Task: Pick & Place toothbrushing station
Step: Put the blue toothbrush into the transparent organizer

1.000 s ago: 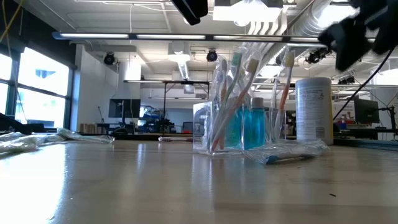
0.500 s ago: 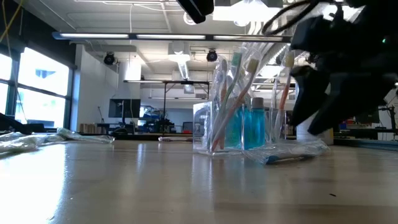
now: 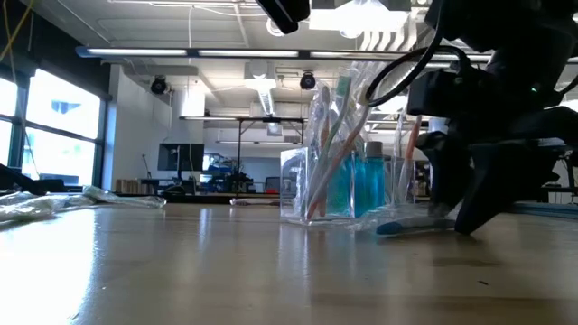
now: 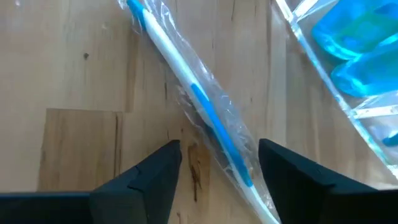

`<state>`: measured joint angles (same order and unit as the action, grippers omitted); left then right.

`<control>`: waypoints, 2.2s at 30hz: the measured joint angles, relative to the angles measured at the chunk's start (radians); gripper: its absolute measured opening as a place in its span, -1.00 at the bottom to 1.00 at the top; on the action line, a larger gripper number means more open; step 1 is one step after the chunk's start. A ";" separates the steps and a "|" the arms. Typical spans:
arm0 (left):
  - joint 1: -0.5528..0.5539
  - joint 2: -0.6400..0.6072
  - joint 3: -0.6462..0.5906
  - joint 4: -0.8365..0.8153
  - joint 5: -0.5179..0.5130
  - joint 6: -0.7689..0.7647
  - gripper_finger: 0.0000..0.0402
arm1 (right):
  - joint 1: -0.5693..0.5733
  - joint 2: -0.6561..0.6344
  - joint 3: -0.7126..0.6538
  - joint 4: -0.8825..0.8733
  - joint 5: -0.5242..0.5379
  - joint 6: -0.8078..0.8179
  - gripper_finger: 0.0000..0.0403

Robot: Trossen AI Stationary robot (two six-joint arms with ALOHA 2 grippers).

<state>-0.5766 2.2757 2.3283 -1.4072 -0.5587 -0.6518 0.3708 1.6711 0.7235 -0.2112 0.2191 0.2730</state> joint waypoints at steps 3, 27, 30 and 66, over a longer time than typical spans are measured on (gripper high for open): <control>0.000 0.000 0.000 0.002 0.014 -0.007 -0.05 | 0.001 0.001 0.000 -0.011 -0.010 0.038 -0.15; 0.002 0.000 0.001 0.136 -0.337 0.399 -0.05 | 0.171 -0.147 0.101 -0.090 -0.072 0.267 -0.91; 0.001 0.010 0.002 0.168 -0.353 0.451 -0.05 | 0.185 -0.169 0.127 -0.081 -0.043 0.293 -0.91; 0.002 0.162 0.000 0.245 -0.533 0.830 -0.47 | 0.121 -0.302 0.187 -0.047 -0.042 0.294 -0.90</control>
<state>-0.5751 2.4378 2.3287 -1.1625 -1.0922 0.1787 0.4916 1.3693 0.9100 -0.2583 0.1771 0.5668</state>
